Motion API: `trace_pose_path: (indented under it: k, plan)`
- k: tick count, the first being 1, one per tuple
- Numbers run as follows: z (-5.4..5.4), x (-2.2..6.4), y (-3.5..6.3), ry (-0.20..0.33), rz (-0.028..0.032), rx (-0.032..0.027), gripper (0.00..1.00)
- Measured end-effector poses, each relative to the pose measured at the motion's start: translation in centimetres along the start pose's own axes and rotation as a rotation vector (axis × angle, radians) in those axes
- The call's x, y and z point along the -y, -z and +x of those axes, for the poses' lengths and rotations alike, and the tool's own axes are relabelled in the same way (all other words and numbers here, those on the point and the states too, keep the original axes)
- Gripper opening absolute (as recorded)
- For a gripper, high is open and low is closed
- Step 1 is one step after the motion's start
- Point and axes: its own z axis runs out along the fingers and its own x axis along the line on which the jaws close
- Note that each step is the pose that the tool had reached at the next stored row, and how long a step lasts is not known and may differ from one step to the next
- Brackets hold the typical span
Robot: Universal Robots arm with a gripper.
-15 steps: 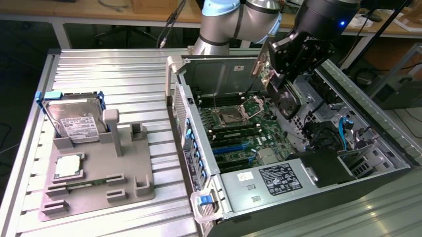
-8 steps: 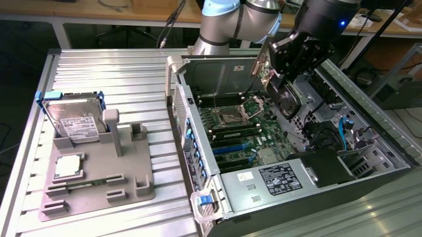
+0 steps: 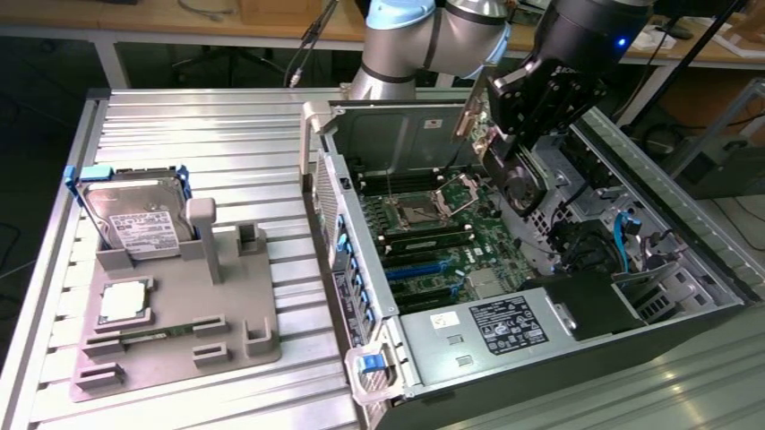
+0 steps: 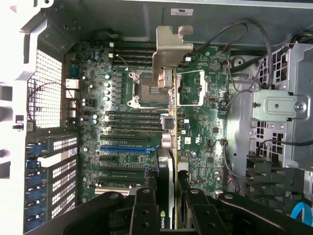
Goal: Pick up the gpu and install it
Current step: 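Insert the gpu into the slot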
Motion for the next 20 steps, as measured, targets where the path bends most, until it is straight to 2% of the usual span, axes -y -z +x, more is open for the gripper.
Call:
trace_pose_path:
  k: [20]
  plan:
    - [-0.02,0.00,0.00,0.015,0.0001,-0.0009,0.27]
